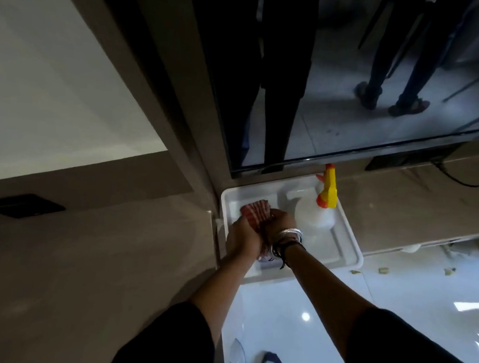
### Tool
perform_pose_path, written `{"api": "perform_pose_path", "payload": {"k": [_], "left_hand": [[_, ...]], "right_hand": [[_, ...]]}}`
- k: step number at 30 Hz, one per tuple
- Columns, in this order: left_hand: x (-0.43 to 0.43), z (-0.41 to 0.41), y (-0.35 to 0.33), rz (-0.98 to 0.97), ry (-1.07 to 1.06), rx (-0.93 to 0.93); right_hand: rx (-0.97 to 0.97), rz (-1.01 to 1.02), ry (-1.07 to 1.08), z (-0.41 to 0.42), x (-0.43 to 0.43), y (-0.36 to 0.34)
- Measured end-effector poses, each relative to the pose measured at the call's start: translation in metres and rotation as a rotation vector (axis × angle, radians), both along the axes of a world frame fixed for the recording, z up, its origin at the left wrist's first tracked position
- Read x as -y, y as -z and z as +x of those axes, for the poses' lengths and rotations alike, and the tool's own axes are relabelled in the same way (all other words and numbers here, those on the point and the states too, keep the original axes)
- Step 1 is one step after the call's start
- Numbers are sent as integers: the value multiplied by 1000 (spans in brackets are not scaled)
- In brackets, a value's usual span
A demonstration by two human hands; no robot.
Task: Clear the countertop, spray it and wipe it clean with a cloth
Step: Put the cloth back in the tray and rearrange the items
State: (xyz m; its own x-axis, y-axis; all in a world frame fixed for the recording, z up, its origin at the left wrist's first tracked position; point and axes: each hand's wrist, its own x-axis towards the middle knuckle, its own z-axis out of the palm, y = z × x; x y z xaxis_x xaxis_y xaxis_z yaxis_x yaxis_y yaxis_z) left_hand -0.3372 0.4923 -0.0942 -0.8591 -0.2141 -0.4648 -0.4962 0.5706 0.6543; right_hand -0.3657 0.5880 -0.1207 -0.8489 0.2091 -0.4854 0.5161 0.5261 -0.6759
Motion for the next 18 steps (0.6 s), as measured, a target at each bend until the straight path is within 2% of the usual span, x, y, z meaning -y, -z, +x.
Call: {"api": "perform_pose_path", "payload": {"k": [4, 7, 12, 15, 17, 18], "left_hand": [[3, -1, 9, -88, 48, -31], [5, 2, 9, -194, 134, -97], [19, 12, -3, -254, 376, -235], [39, 31, -26, -297, 383, -310], [66, 48, -42, -306, 375, -383], [85, 58, -46, -337, 345, -430]], "right_hand": [[-76, 241, -117, 1, 3, 7], [-87, 298, -131, 6, 3, 2], [-190, 506, -282, 17, 7, -18], [-352, 590, -337, 25, 22, -46], [-366, 663, -500, 31, 39, -61], [-355, 652, -508, 33, 51, -67]]}}
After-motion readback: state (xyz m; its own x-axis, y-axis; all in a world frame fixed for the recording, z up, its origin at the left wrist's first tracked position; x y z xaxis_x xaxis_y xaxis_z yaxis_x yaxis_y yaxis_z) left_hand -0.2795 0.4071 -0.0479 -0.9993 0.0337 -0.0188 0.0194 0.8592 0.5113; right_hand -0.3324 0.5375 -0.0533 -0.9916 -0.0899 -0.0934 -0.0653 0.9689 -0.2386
